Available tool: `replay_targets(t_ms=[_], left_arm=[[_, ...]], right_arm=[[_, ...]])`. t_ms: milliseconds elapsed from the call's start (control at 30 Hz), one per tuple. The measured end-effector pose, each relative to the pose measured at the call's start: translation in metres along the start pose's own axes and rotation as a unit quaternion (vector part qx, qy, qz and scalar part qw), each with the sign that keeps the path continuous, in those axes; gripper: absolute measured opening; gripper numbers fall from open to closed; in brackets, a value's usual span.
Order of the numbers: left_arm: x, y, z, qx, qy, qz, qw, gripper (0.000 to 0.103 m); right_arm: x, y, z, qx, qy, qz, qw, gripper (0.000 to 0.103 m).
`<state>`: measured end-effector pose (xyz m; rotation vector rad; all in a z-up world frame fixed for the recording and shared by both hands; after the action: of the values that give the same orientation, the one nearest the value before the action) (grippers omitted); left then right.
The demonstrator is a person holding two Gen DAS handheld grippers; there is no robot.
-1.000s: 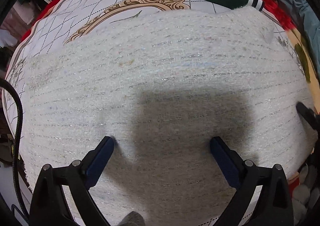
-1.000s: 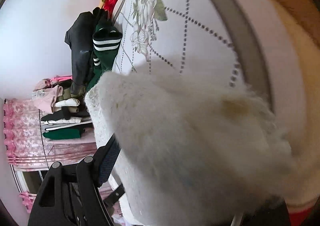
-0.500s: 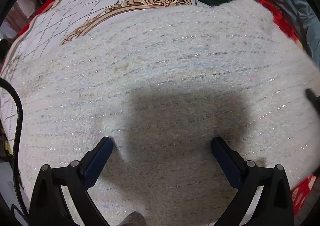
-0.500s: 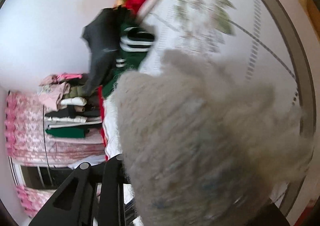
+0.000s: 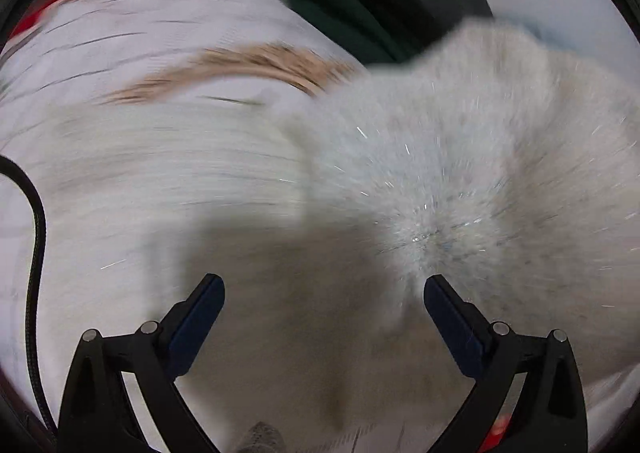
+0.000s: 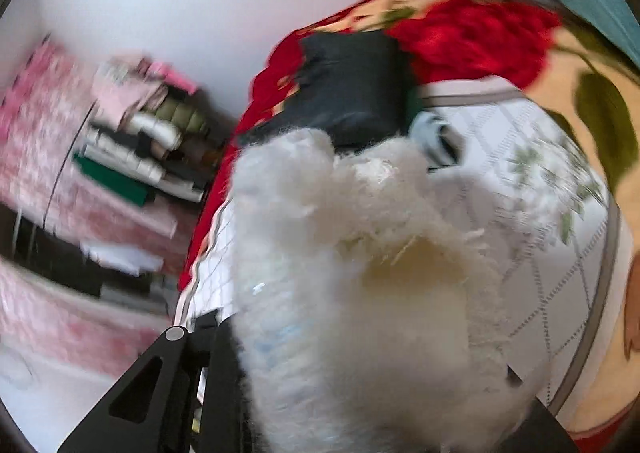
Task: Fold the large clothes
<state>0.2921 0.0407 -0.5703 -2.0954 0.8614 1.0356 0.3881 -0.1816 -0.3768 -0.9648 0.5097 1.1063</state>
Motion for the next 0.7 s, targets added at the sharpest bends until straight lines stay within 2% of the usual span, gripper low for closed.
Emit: replay_targets(t_ms=[67, 167, 233, 300, 367, 400, 500, 567, 633, 667, 700], left_arm=[[-0.045, 0.004, 0.035, -0.04, -0.012, -0.024, 0.9989, 0.103], [-0.111, 0.022, 0.106, -0.102, -0.059, -0.051, 0.9917, 0.103], [-0.14, 0.035, 0.139, -0.132, -0.086, -0.061, 0.9856, 0.103], [-0.173, 0.047, 0.18, -0.163, -0.119, -0.075, 0.9766, 0.103], [-0.194, 0.058, 0.205, -0.181, -0.147, -0.09, 0.9683, 0.103], [-0.203, 0.065, 0.219, -0.19, -0.162, -0.095, 0.9636, 0.103], [-0.223, 0.077, 0.256, -0.214, -0.179, -0.11, 0.954, 0.103], [-0.225, 0.076, 0.263, -0.221, -0.182, -0.118, 0.9509, 0.103], [-0.232, 0.076, 0.261, -0.219, -0.18, -0.121, 0.9511, 0.103], [-0.234, 0.073, 0.26, -0.217, -0.176, -0.124, 0.9523, 0.103], [-0.236, 0.068, 0.258, -0.213, -0.17, -0.128, 0.9535, 0.103]], right_arm=[[0.002, 0.017, 0.042, -0.044, -0.008, 0.015, 0.999, 0.026], [0.015, 0.055, 0.1, -0.097, -0.03, 0.045, 0.994, 0.026], [0.033, 0.091, 0.138, -0.129, -0.05, 0.078, 0.987, 0.026], [0.061, 0.142, 0.172, -0.171, -0.065, 0.121, 0.976, 0.026], [0.087, 0.191, 0.188, -0.204, -0.066, 0.161, 0.963, 0.026], [0.099, 0.213, 0.19, -0.213, -0.065, 0.18, 0.958, 0.022], [0.143, 0.286, 0.178, -0.239, -0.039, 0.242, 0.94, 0.02], [0.159, 0.31, 0.168, -0.237, -0.028, 0.271, 0.933, 0.02], [0.161, 0.318, 0.167, -0.233, -0.022, 0.281, 0.931, 0.021], [0.158, 0.316, 0.169, -0.235, -0.019, 0.283, 0.93, 0.023], [0.153, 0.313, 0.173, -0.238, -0.021, 0.29, 0.927, 0.031]])
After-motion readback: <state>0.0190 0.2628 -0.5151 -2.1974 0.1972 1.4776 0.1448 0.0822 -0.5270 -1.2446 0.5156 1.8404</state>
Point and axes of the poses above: each gripper's, at about its wrist camera, not at the fingertips, and x roughly the way its jaws point, z to its left, y to its underside, the point moved 9 cm from there along x, roughly the way its jaws point, and after that the axes turned 7 degrees about y, right-handed, at the moved point
